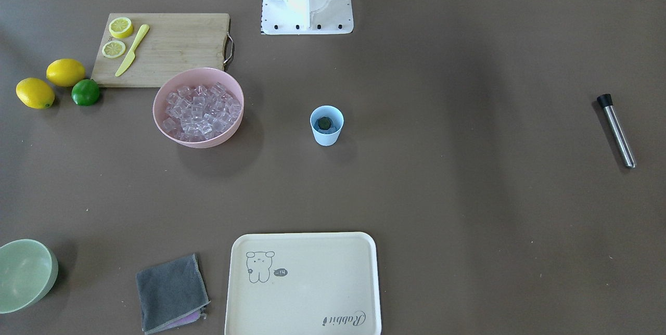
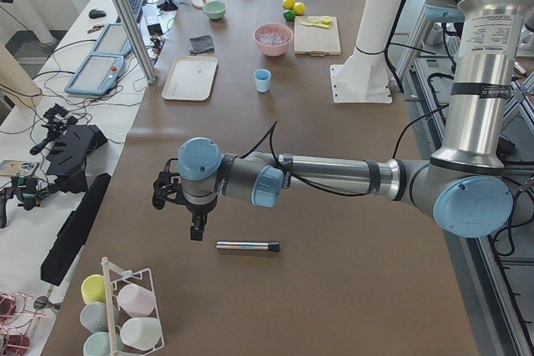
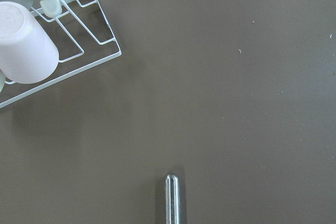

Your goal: Mash ice and strawberries in cup

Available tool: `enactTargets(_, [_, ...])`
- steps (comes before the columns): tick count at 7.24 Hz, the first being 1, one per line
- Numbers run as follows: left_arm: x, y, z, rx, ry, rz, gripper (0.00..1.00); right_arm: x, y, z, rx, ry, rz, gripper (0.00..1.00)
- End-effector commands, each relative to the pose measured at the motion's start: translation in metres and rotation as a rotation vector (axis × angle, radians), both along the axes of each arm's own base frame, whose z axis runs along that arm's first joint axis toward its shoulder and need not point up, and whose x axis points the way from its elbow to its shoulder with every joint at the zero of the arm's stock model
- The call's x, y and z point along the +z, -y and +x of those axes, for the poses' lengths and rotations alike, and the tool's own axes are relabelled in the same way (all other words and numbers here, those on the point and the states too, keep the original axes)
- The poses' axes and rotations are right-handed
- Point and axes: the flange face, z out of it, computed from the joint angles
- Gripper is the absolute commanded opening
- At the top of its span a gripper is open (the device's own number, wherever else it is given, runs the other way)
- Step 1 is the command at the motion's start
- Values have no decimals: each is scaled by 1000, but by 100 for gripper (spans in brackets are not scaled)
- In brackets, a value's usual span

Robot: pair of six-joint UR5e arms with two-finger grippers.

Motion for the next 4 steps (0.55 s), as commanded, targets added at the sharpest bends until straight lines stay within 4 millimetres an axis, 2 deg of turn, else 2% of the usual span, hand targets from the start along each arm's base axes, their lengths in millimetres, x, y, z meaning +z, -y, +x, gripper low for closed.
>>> enactTargets(1, [5,14,-1,1,-4,-11,99,2,29,-4,-13,-2,-8,100])
enactTargets(2, [4,14,-2,-1,-5,-9,99,8,38,-3,-16,-1,-18,100])
enactTargets(4, [6,13,-2,-1,-5,-14,99,9,42,-3,-16,-4,-20,100])
